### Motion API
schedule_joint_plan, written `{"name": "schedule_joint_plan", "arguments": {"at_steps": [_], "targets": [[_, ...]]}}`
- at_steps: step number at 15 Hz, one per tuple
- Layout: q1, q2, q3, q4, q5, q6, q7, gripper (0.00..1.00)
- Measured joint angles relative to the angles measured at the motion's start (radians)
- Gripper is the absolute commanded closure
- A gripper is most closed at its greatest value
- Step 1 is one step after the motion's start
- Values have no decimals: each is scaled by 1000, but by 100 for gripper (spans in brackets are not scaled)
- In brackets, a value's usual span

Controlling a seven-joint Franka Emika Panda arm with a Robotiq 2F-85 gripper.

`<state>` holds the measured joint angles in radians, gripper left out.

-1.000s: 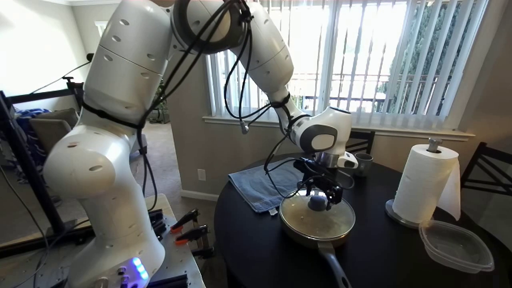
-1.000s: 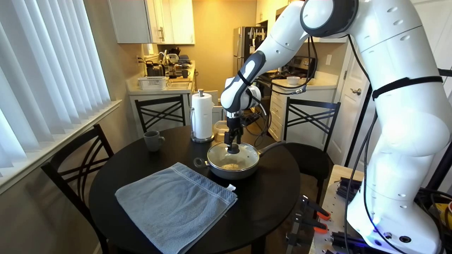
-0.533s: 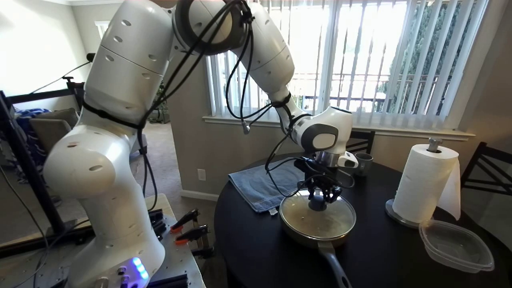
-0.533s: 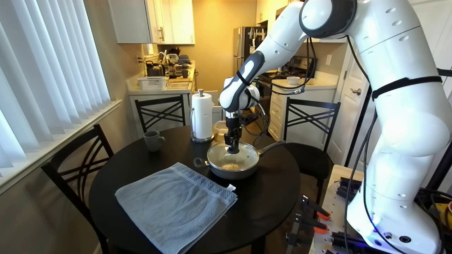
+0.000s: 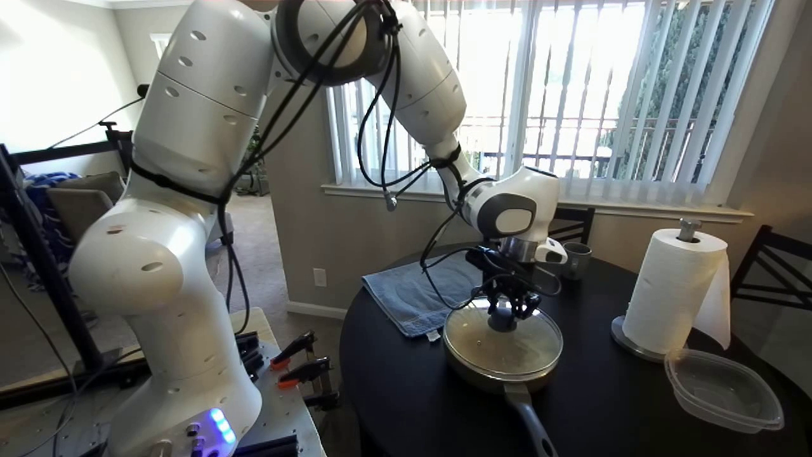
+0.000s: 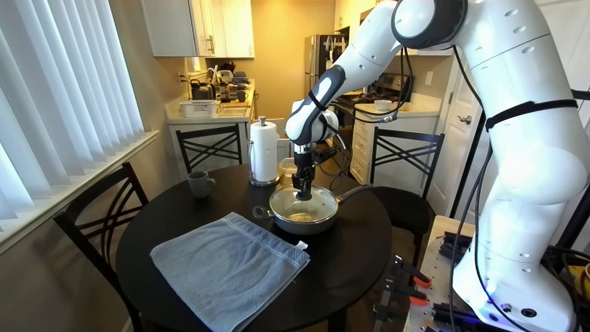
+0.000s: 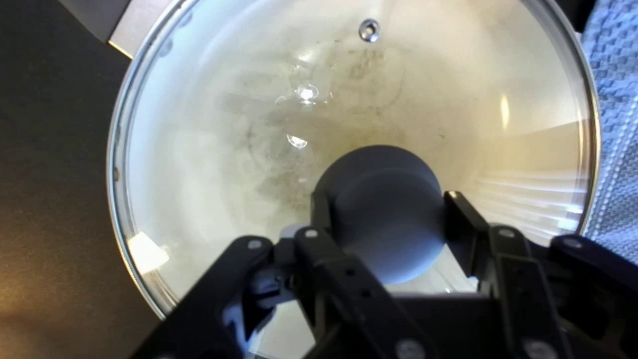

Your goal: Place the pan's lid onto the towel

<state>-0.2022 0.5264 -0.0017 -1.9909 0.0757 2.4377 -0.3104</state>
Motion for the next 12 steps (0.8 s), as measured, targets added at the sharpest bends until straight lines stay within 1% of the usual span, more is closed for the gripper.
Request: {"name": "schedule_joint_plan", "arguments": {"at_steps": [3, 6, 9, 12], "targets": [[3, -52, 12, 1, 0, -46, 0, 67], [20, -116, 19, 9, 0, -128, 4, 67], [63, -131, 20, 53, -8, -231, 14, 67], [127, -102, 29, 116, -22, -317, 35, 67]]}}
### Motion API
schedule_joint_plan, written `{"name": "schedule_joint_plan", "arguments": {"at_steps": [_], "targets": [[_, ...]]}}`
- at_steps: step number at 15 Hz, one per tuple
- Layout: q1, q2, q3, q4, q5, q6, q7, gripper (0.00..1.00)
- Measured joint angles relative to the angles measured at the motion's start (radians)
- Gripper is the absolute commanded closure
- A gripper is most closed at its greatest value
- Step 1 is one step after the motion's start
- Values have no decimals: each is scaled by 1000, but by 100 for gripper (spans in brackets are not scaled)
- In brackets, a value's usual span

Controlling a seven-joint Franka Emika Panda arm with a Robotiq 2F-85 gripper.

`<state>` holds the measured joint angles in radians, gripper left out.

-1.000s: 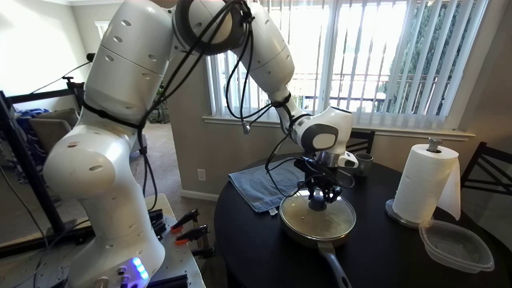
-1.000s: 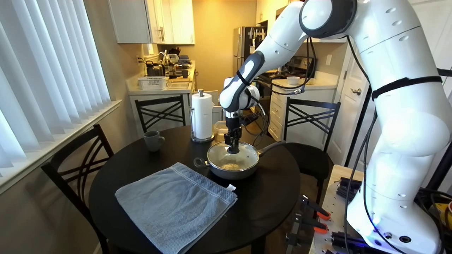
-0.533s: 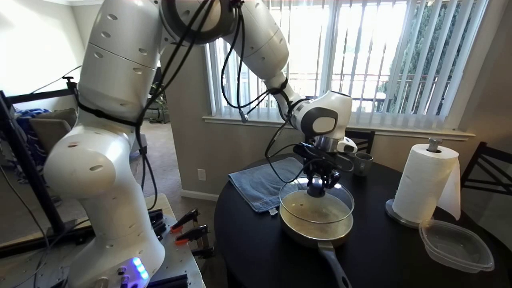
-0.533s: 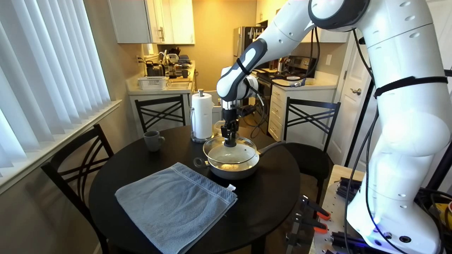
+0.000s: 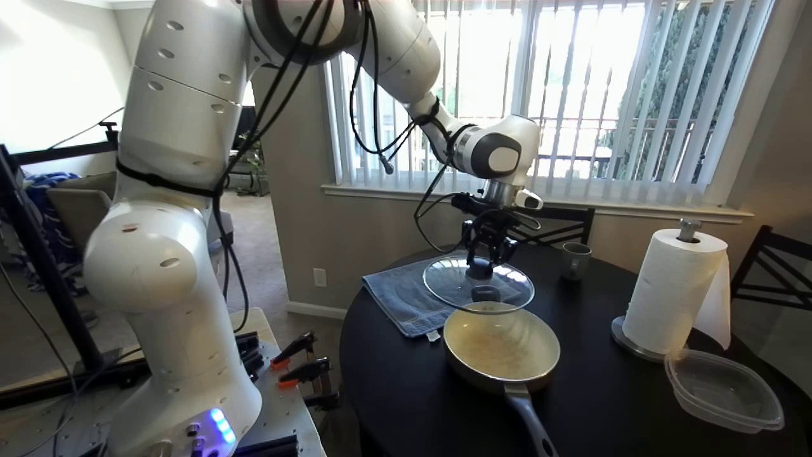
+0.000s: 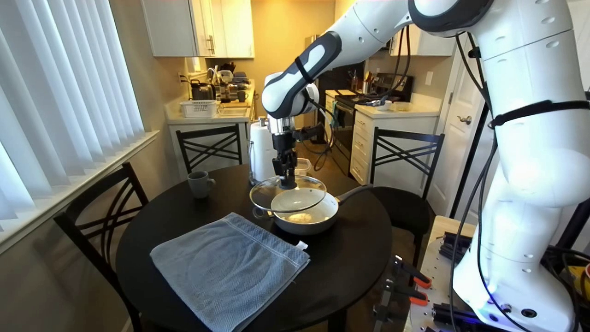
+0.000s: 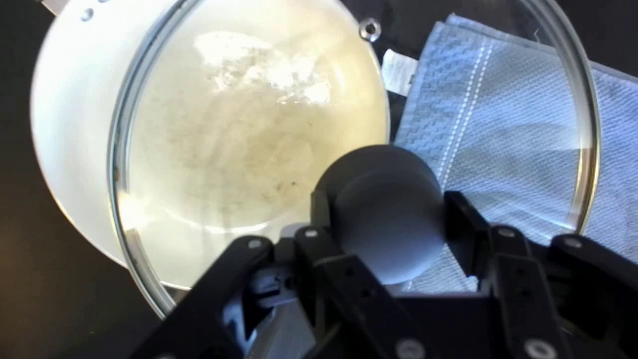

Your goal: Place the pan's lid onto the towel

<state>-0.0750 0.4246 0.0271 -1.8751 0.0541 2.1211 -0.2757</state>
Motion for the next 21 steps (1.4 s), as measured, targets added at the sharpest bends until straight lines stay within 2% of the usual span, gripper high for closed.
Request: {"name": "schedule_joint_plan", "arguments": {"at_steps": [8, 12, 17, 21], "targets": [[168, 211, 61, 244, -48, -150, 51, 67], [231, 341, 86, 378, -53, -180, 52, 67], [250, 449, 110, 497, -53, -175, 52, 67], [242, 482, 112, 528, -52, -117, 50, 67]]}}
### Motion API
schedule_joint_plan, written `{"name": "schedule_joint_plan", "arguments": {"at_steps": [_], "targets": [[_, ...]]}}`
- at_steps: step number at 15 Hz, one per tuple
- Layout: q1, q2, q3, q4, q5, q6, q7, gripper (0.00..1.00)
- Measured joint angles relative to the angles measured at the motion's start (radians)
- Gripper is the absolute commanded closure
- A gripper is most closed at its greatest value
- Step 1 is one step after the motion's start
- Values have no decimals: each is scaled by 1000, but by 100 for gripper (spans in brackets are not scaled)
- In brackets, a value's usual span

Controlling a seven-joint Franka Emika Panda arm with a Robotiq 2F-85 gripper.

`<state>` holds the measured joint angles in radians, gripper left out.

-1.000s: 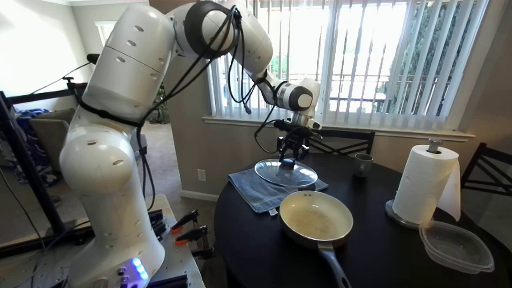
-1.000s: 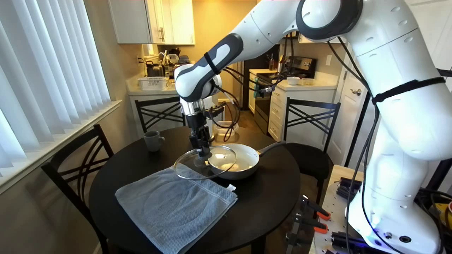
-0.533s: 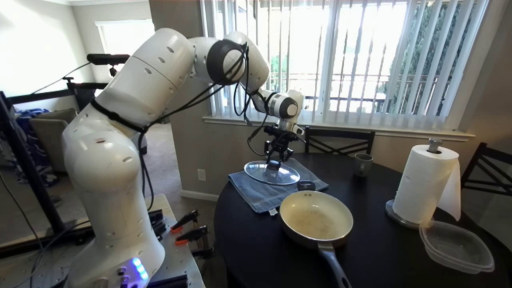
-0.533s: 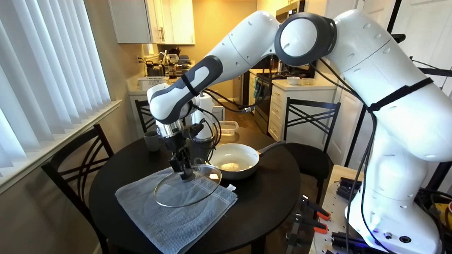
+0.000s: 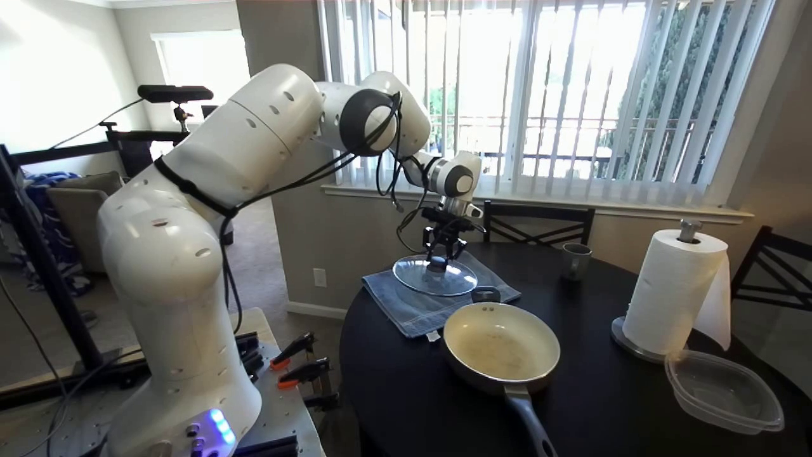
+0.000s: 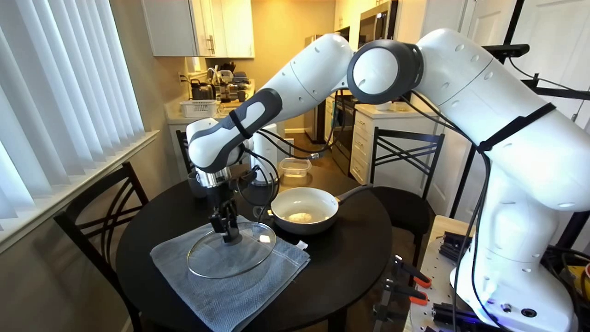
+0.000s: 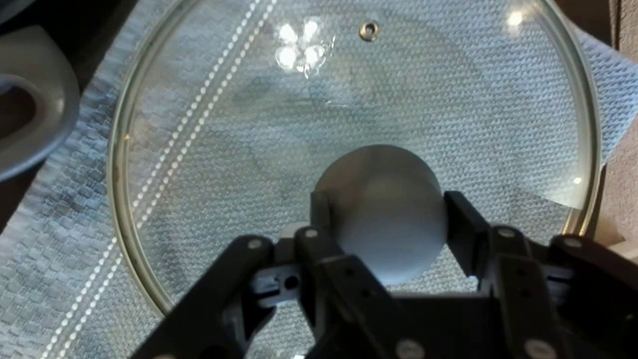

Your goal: Place the pan's lid onto the towel

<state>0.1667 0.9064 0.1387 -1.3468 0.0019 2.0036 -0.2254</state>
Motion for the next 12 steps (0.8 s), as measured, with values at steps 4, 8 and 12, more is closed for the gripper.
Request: {"name": "schedule_joint_plan", "arguments": {"at_steps": [4, 8, 12], "targets": [[-6, 16, 0, 5, 0, 54, 0, 16], [-9, 20, 0, 8, 0, 53, 0, 0], [-13, 18, 0, 12, 0, 45, -1, 0]]}}
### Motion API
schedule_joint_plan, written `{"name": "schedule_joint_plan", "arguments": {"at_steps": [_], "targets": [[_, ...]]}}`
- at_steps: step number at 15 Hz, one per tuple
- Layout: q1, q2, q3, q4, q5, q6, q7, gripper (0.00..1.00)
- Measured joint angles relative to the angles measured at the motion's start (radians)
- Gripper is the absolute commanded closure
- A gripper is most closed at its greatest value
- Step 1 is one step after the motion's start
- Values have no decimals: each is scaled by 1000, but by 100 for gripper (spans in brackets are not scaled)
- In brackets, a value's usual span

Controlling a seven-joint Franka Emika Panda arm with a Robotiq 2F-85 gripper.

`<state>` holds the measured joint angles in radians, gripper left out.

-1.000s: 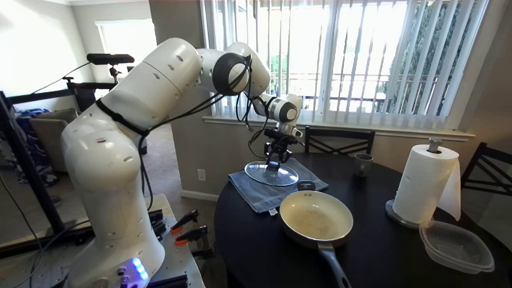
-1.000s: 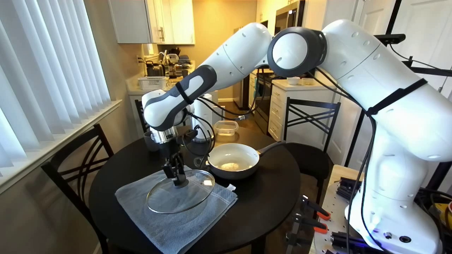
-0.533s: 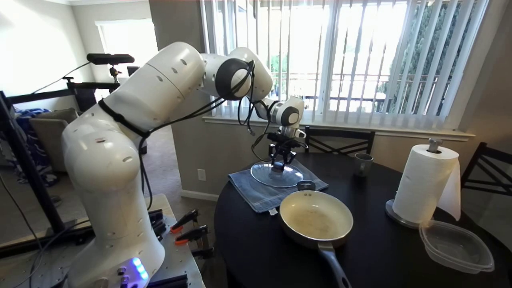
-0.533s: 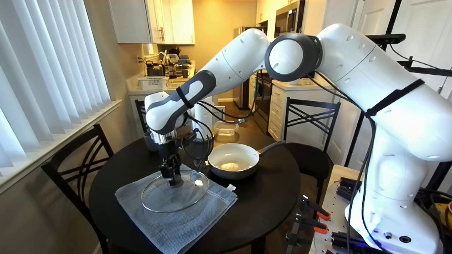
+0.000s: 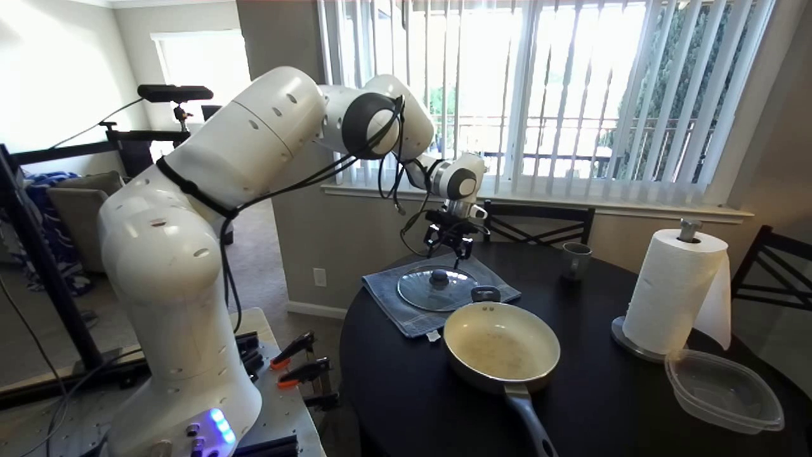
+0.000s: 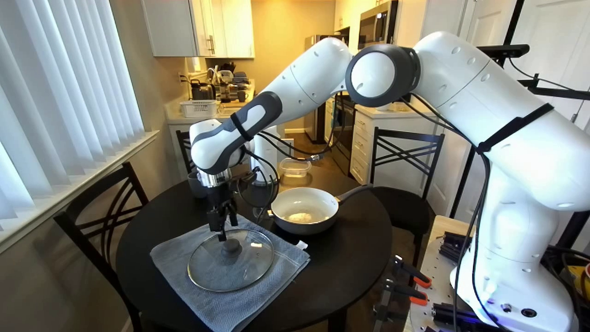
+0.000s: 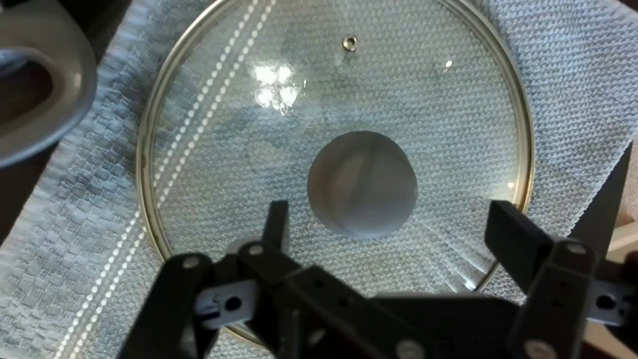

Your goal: Place the pan's lid onto the towel

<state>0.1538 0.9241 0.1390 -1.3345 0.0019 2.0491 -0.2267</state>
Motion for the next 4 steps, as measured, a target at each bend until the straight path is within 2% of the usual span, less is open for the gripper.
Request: {"name": "schedule_joint_plan", "arguments": {"at_steps": [4], "targets": [[-7, -1, 3, 0, 0, -5, -1, 0]]}}
